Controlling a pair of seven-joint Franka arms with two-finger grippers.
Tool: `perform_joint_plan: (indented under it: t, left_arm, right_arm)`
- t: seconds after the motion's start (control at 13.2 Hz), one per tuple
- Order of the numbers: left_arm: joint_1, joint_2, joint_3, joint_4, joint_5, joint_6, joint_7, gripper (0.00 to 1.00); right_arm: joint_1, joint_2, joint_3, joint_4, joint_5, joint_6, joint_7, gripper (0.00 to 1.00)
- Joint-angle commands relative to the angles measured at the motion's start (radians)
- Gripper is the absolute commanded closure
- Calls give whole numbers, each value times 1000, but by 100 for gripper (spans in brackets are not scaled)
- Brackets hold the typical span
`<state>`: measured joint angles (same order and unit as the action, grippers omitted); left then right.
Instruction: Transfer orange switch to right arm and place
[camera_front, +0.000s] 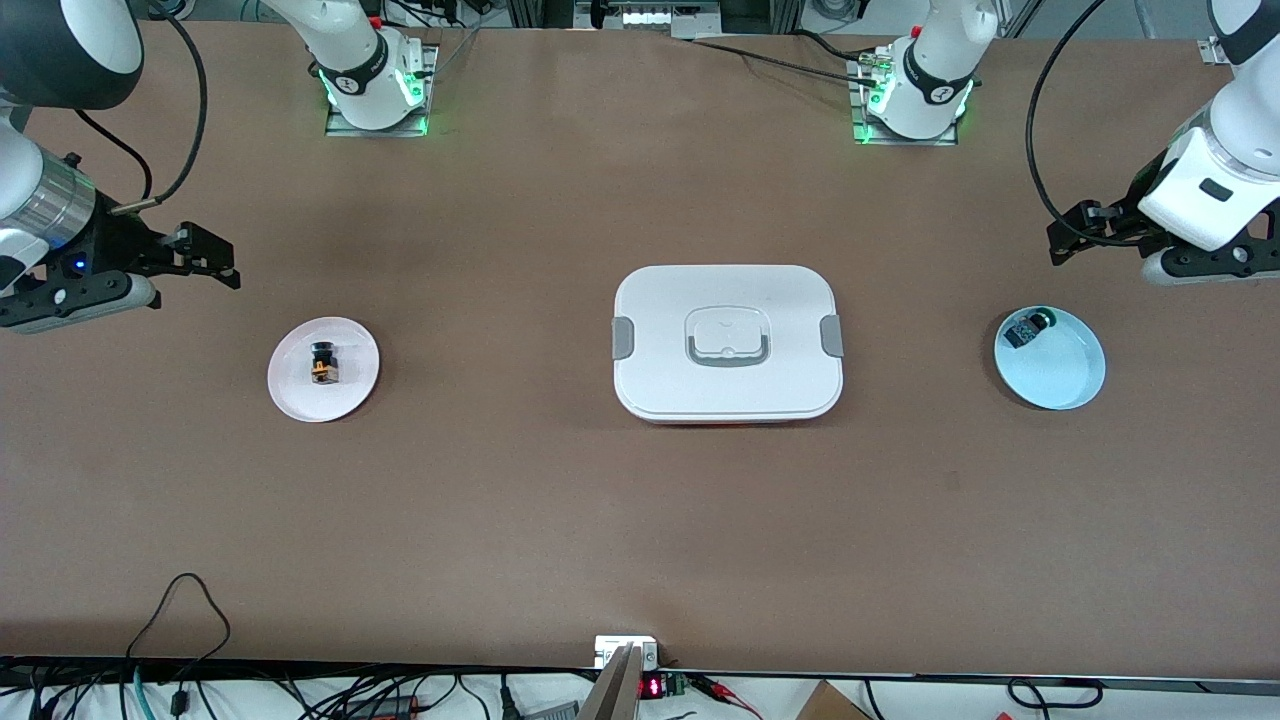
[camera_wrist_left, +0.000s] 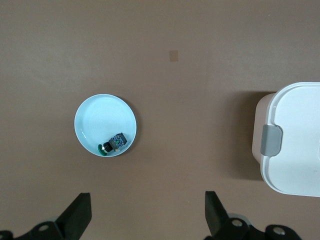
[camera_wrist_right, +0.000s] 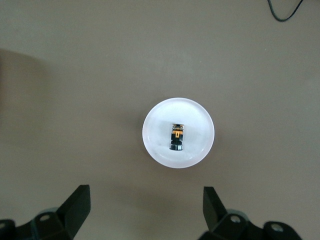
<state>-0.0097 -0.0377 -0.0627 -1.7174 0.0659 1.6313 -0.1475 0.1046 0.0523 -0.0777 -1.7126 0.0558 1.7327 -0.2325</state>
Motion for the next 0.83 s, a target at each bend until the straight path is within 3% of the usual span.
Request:
perform_joint_plan:
  t: [0.0,0.76]
  left_arm:
    - [4,-27,-8,-16,-14,10,29,0]
    - [4,-27,-8,-13,-14,10,29,0]
  right_arm:
    - [-3,12,7,51,-10,-67,19,0]
    - [27,40,10,90,-21,-56,30,0]
